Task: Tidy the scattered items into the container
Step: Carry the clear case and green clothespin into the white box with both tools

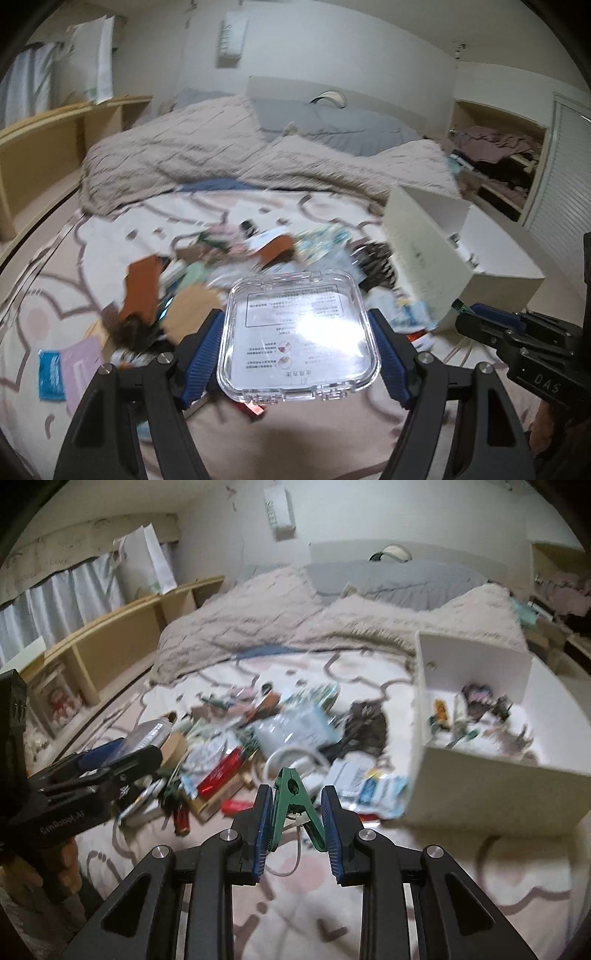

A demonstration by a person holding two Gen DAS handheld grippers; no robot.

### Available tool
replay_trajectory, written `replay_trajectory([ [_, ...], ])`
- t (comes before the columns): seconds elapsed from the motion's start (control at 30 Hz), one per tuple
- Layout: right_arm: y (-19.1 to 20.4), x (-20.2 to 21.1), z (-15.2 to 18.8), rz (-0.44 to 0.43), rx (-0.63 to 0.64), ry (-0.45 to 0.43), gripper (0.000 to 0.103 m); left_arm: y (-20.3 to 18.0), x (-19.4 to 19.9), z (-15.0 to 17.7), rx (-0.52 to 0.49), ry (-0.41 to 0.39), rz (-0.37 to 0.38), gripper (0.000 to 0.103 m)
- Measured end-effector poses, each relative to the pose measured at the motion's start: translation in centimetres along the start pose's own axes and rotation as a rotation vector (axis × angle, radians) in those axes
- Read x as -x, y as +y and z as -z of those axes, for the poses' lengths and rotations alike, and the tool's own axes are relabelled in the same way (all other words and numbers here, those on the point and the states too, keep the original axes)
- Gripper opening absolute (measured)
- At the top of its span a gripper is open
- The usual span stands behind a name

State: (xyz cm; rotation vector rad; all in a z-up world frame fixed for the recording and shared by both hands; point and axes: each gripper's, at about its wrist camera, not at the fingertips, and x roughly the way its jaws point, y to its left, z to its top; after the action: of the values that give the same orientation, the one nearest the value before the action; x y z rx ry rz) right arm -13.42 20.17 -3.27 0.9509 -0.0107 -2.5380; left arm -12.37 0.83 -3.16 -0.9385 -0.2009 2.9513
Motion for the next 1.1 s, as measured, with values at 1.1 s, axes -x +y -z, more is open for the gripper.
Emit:
replay_trajectory([
  [1.1,-22.0,-1.1,-13.2,0.264,-0.150,0.038,0.027,-19.9,-9.5,-12.8,-0.182,0.005,0.289,0.076],
])
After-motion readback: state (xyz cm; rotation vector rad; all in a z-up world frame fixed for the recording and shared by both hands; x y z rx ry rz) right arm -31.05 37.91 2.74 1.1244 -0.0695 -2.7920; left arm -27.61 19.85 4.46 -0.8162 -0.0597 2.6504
